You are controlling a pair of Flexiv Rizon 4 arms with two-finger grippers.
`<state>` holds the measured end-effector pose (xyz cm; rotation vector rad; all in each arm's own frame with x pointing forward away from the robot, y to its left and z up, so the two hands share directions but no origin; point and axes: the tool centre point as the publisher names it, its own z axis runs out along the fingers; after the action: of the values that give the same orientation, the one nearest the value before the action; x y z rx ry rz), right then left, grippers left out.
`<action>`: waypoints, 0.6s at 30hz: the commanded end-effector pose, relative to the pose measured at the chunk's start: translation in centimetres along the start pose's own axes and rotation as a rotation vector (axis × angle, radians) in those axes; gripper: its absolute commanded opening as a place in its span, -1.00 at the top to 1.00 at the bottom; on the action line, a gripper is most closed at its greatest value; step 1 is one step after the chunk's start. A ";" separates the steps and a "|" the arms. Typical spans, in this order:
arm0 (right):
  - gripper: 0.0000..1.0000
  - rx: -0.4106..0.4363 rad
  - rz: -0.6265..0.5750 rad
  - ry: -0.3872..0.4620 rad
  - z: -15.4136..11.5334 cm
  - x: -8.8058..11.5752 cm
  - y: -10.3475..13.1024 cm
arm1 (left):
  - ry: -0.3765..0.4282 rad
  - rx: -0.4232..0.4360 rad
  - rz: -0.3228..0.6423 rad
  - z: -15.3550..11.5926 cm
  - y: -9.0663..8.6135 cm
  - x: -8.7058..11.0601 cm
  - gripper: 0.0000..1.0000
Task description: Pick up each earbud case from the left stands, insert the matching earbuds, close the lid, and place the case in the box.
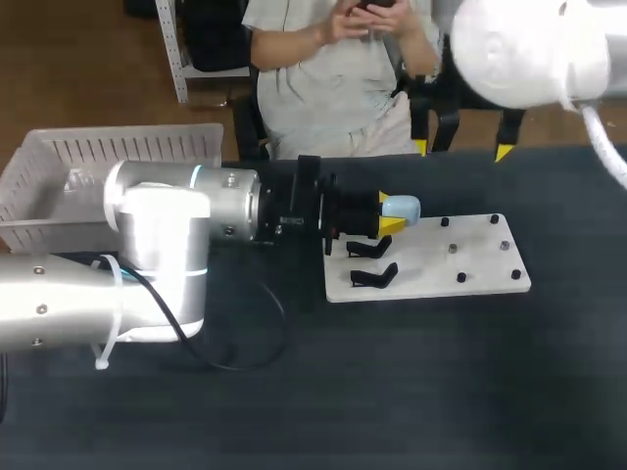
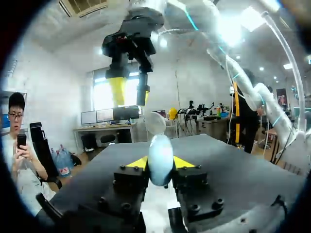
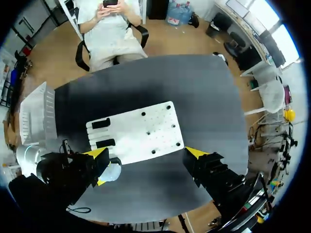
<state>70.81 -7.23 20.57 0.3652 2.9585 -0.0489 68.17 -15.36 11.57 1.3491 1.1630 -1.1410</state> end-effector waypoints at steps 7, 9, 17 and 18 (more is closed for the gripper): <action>-1.00 -0.107 0.068 -0.172 -0.4 1.4 -3.9 | 0.155 -0.165 0.047 -9.0 0.3 -3.4 1.00; -1.00 -0.107 0.068 -0.172 -0.4 1.4 -3.9 | 0.202 -0.213 0.065 -11.2 0.7 -4.3 1.00; -1.00 -0.107 0.068 -0.172 -0.4 1.4 -3.9 | 0.406 -0.372 0.085 -19.4 4.9 -3.9 1.00; -1.00 -0.107 0.068 -0.172 -0.4 1.4 -3.9 | 0.428 -0.393 0.084 -20.4 5.6 -3.7 1.00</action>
<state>68.80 -10.61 20.89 0.4230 2.8115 0.0898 74.93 1.27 15.98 1.3609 1.4592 -0.6264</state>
